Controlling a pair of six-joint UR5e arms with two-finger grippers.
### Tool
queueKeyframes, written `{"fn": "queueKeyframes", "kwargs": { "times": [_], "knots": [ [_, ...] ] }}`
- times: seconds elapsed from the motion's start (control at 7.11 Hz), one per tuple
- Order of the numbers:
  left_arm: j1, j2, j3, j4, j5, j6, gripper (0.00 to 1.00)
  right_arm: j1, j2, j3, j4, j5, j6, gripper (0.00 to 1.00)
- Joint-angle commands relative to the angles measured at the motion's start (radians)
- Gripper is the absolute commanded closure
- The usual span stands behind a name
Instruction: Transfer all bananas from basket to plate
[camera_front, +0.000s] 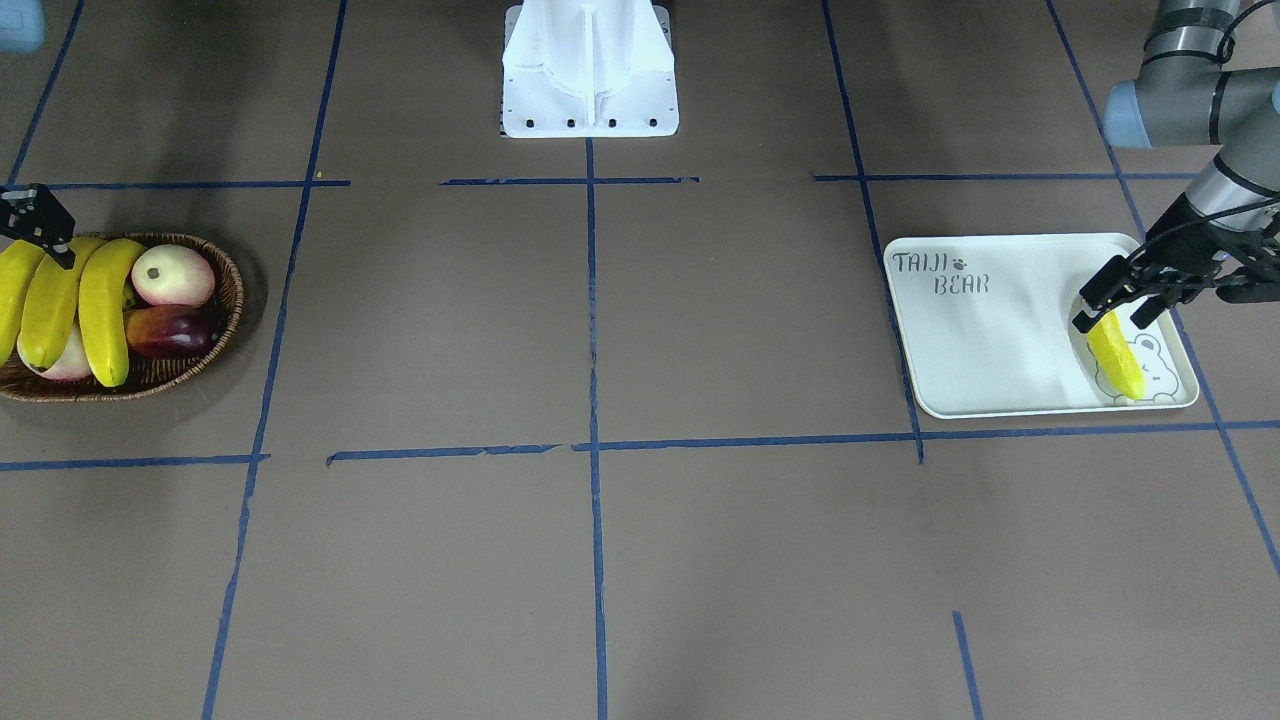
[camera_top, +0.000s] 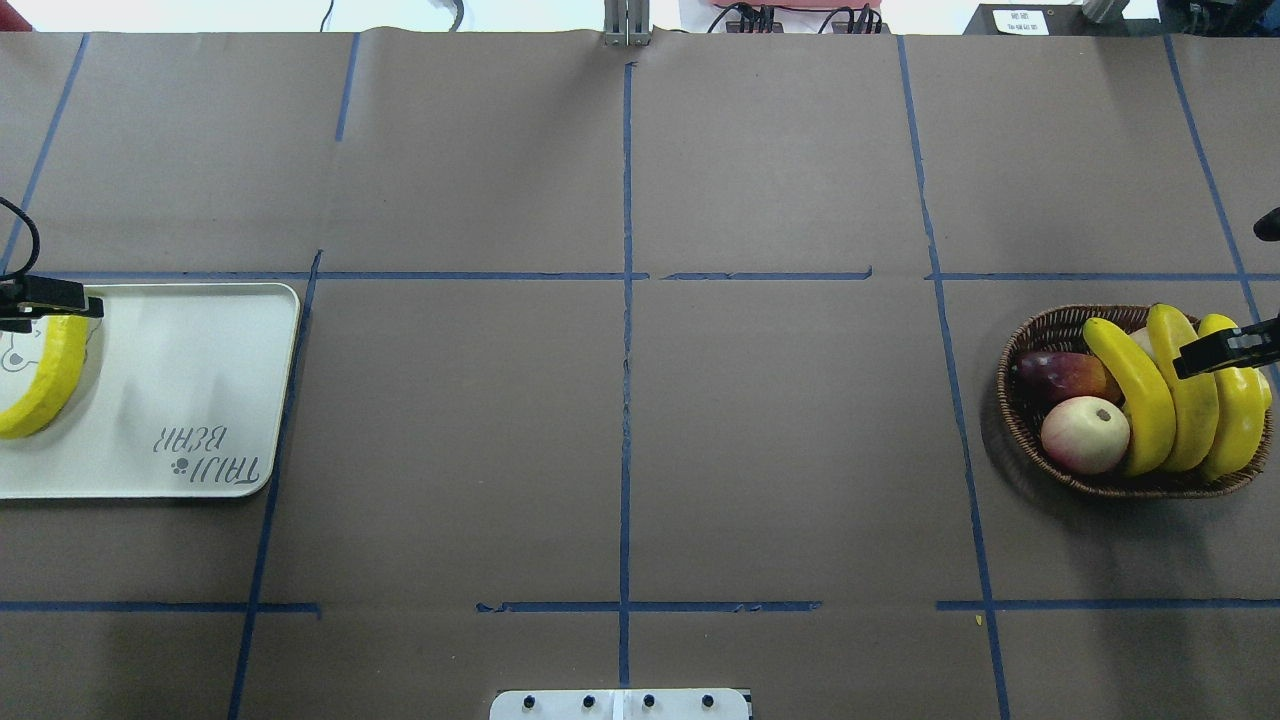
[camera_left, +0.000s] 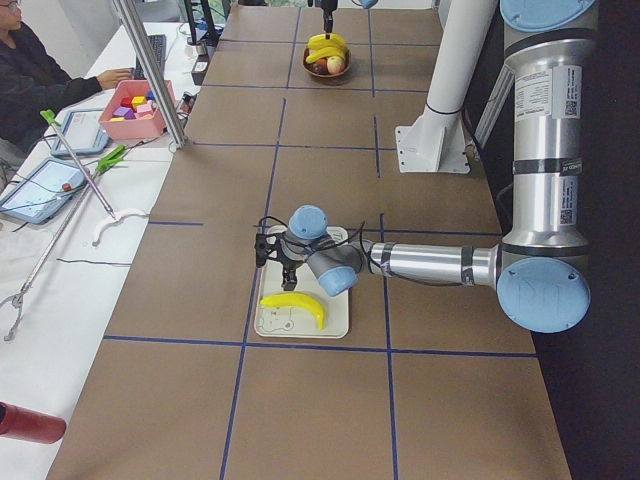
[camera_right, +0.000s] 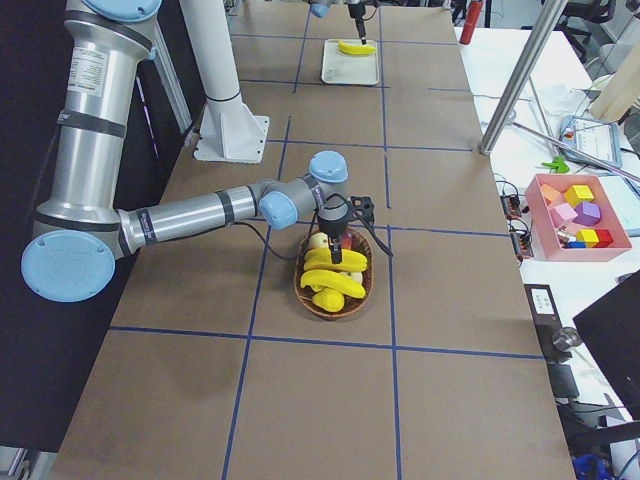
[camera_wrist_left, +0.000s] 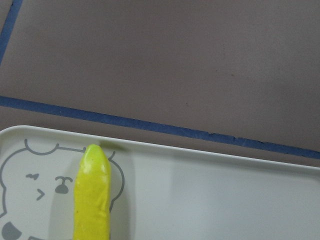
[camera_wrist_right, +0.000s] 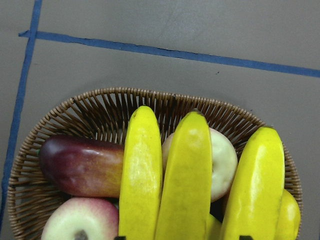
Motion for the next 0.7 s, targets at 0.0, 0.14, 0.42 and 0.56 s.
{"fn": "queueKeyframes", "kwargs": {
  "times": [0.0, 0.14, 0.42, 0.56],
  "knots": [
    [0.006, -0.015, 0.002, 0.002, 0.000, 0.000, 0.01, -0.016, -0.001, -0.009, -0.001, 0.005, -0.004, 0.34],
    [0.006, -0.015, 0.003, 0.002, 0.000, 0.000, 0.01, -0.023, -0.006, -0.011, -0.003, 0.005, -0.004, 0.37],
    [0.006, -0.016, 0.008, 0.002, 0.000, -0.001, 0.01, -0.042, -0.008, -0.018, -0.003, 0.005, -0.005, 0.38],
    [0.006, -0.016, 0.008, 0.002, 0.000, 0.000, 0.01, -0.048, -0.008, -0.031, -0.003, 0.005, -0.007, 0.37]
  ]
}}
